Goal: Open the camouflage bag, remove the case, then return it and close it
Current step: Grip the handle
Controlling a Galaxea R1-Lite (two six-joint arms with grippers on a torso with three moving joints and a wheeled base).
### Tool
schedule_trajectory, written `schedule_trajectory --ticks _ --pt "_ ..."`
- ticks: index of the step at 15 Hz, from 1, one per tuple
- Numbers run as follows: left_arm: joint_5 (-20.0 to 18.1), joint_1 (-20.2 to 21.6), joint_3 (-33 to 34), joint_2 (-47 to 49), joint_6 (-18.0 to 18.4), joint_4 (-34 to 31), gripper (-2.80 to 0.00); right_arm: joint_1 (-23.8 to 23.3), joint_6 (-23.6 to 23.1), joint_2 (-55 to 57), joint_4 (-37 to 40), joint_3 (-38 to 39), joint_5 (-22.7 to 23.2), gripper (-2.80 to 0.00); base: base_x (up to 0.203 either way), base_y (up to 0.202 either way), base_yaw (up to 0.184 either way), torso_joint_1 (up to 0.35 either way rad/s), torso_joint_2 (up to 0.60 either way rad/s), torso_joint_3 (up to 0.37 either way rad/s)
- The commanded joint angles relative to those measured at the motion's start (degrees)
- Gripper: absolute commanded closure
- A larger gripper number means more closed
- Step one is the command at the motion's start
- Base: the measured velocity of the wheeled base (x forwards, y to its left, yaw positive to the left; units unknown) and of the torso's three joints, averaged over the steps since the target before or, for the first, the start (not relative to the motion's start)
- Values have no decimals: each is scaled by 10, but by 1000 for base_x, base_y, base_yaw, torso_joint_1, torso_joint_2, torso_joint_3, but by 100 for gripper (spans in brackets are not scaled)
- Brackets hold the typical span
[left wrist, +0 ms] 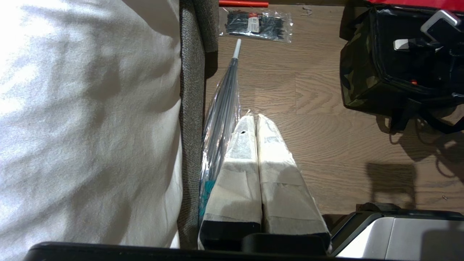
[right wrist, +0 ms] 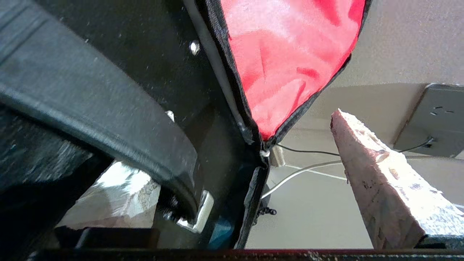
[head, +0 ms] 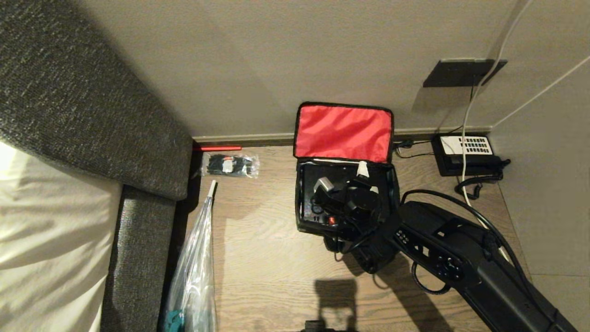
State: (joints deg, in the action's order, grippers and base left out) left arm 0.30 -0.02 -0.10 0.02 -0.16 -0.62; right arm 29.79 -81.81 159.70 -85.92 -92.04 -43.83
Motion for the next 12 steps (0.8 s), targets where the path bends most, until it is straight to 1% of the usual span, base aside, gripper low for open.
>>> schedule_trajectory --ticks 1,5,6,12 --pt "0 0 0 -1 0 0 0 -1 -5 10 -4 -4 -2 -280 0 0 0 0 0 0" --pt "0 0 0 -1 0 0 0 -2 -4 11 -5 7 0 -280 0 0 0 0 0 0" --pt "0 0 0 -1 0 0 0 -2 -4 11 -7 13 1 0 0 0 0 0 0 0" --pt "0 0 0 -1 0 0 0 -1 -2 14 -12 7 0 0 0 0 0 0 0 0"
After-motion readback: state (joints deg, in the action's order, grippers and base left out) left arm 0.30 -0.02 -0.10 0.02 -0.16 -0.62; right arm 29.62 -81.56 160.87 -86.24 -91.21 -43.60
